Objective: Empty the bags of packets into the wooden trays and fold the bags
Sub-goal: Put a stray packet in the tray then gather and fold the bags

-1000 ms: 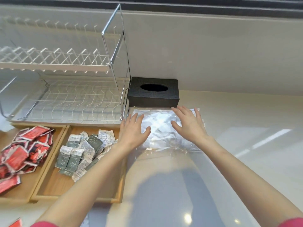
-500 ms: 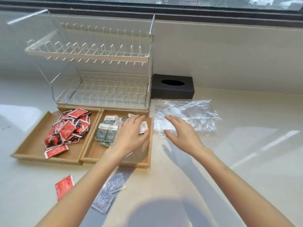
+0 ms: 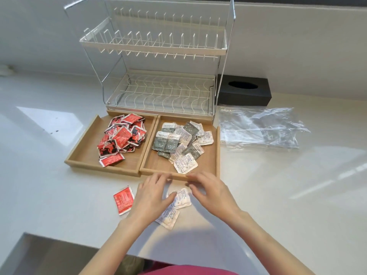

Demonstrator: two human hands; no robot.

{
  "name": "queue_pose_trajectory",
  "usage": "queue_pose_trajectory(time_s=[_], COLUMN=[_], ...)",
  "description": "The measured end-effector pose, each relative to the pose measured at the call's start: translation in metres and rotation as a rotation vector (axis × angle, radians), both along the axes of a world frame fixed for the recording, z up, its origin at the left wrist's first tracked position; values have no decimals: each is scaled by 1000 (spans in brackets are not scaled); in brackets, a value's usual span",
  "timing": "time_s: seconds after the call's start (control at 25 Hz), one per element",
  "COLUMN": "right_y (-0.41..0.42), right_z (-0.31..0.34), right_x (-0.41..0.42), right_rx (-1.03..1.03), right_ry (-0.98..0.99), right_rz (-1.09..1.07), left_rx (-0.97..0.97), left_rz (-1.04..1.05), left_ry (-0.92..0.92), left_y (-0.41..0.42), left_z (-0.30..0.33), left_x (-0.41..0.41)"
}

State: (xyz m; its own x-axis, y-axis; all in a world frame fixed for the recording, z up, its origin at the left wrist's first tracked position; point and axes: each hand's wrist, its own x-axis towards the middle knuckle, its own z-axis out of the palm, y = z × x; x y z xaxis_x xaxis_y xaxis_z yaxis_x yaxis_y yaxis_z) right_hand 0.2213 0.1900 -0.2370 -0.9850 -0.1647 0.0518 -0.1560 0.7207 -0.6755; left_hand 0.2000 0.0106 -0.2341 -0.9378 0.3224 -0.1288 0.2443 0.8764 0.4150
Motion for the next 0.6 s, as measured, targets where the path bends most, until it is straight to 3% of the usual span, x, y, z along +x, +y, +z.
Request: queue_pose_trajectory(time_s=[0.24, 0.6], right_y=[-38, -50], right_z=[-34, -33], right_x=[2, -7], right_rx=[214, 279], right_ry=[-216, -295], right_rz=[93, -49], left_rx=[-175, -139], left_rz=[-119, -226], left_ry=[-153, -184], left_y=[-32, -34], left_z=[-25, -35], left_x=[10, -2])
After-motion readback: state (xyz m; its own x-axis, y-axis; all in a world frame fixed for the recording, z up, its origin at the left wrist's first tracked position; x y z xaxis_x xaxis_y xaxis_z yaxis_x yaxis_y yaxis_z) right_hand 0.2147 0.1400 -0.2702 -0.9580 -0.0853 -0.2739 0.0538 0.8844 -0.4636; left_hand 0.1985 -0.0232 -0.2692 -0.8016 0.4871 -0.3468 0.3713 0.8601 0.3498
